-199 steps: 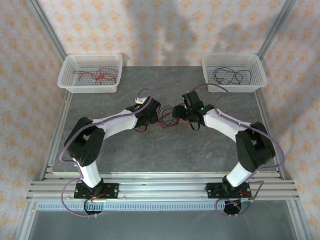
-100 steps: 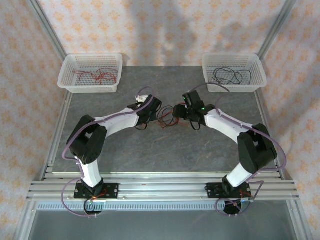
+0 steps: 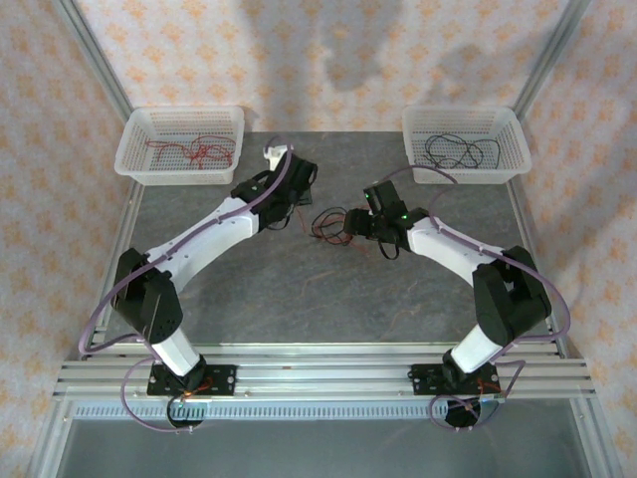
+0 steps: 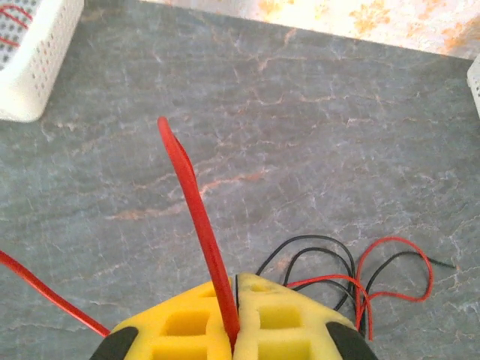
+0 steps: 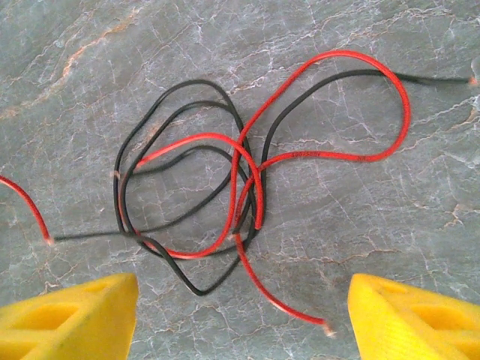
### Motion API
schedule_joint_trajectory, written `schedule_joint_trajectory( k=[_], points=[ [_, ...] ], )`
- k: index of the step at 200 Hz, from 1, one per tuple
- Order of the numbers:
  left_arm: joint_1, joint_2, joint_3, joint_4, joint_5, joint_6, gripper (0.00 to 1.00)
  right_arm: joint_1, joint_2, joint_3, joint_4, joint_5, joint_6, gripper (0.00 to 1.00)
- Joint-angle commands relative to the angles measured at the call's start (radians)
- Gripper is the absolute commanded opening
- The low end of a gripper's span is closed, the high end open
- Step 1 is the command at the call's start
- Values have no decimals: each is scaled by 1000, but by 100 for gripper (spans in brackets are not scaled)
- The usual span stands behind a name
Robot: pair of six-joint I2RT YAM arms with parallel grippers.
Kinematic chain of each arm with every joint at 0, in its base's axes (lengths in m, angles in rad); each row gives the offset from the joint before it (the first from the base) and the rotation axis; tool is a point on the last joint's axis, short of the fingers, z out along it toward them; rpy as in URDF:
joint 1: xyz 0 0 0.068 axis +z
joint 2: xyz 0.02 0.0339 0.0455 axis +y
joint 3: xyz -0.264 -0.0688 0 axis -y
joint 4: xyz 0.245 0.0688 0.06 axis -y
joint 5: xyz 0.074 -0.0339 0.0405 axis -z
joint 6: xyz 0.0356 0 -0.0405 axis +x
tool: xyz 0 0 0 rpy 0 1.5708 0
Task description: Untangle the cables
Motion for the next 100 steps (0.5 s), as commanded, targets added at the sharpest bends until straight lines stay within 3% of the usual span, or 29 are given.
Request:
schedule_joint_trajectory(
  k=[1, 53, 79, 100],
  points=[
    [19, 26, 92, -105, -67, 73, 0, 3, -30, -16, 2, 1, 3, 73],
    [42, 97, 338, -192, -88, 138, 0, 3, -4, -28, 52, -27, 15, 73],
    [42, 101, 356, -179, -48, 142, 0, 3, 85, 15, 135, -94, 42, 72],
    [42, 101, 353, -169, -29, 139, 0, 5, 189, 87, 186, -73, 72, 68]
  ],
)
